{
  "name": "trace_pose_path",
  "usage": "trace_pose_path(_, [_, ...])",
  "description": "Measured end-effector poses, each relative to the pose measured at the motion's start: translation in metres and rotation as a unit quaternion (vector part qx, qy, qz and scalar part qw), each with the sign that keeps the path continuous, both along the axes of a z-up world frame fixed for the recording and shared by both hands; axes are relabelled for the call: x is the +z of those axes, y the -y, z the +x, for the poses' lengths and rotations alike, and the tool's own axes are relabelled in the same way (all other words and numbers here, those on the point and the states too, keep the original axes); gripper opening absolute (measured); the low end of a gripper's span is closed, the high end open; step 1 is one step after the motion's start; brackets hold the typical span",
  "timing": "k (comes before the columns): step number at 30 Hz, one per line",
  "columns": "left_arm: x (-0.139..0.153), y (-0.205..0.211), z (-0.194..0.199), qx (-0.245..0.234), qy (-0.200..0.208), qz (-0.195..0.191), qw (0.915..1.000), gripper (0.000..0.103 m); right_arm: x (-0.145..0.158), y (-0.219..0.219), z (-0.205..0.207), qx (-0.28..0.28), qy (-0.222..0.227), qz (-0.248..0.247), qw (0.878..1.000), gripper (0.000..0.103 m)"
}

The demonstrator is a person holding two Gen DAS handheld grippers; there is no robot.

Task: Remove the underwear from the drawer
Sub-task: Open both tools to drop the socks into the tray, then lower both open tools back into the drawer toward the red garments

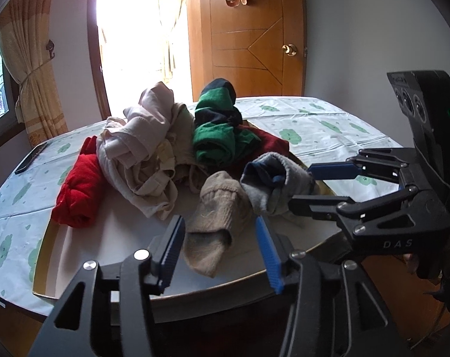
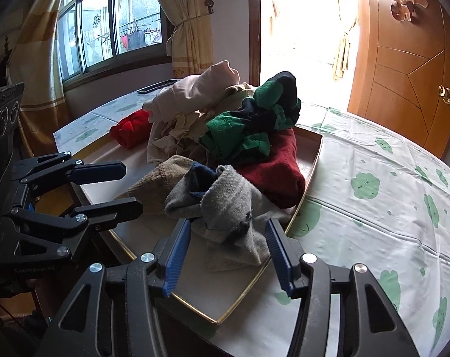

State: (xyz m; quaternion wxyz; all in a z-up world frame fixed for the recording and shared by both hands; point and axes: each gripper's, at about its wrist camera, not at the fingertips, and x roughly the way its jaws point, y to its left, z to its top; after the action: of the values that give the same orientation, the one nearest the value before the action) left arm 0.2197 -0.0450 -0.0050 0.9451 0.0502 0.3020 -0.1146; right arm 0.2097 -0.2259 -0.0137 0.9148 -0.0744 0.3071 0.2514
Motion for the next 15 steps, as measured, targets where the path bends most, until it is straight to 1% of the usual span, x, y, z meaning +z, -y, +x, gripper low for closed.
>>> trace_pose_path(2, [0.0, -0.003, -0.007, 0.002, 0.007, 0.006, 1.0, 0.055, 0.002, 0.002, -0.006, -0.005, 0.009, -0.001, 1.0, 0.064])
trace_pose_path(5, [-0.001, -0.008, -0.016, 0.005, 0.015, 0.013, 0.9998, 0.056, 0.005, 0.005, -0.016, -0.006, 0.017, 0.006, 1.0, 0.065])
trace_pose_path(8, [-0.002, -0.013, -0.023, 0.007, 0.017, 0.011, 0.9998, 0.059, 0.006, 0.006, -0.027, -0.004, 0.023, 0.012, 1.0, 0.065])
trace_pose_path(10, [-0.003, -0.016, -0.028, 0.008, 0.016, 0.008, 0.9998, 0.059, 0.006, 0.006, -0.035, 0.0, 0.027, 0.014, 1.0, 0.065])
trace_pose_path(15, [-0.008, -0.023, -0.046, 0.006, 0.02, 0.003, 0.9998, 0.062, 0.004, 0.0, -0.061, 0.026, 0.037, 0.016, 0.999, 0.065])
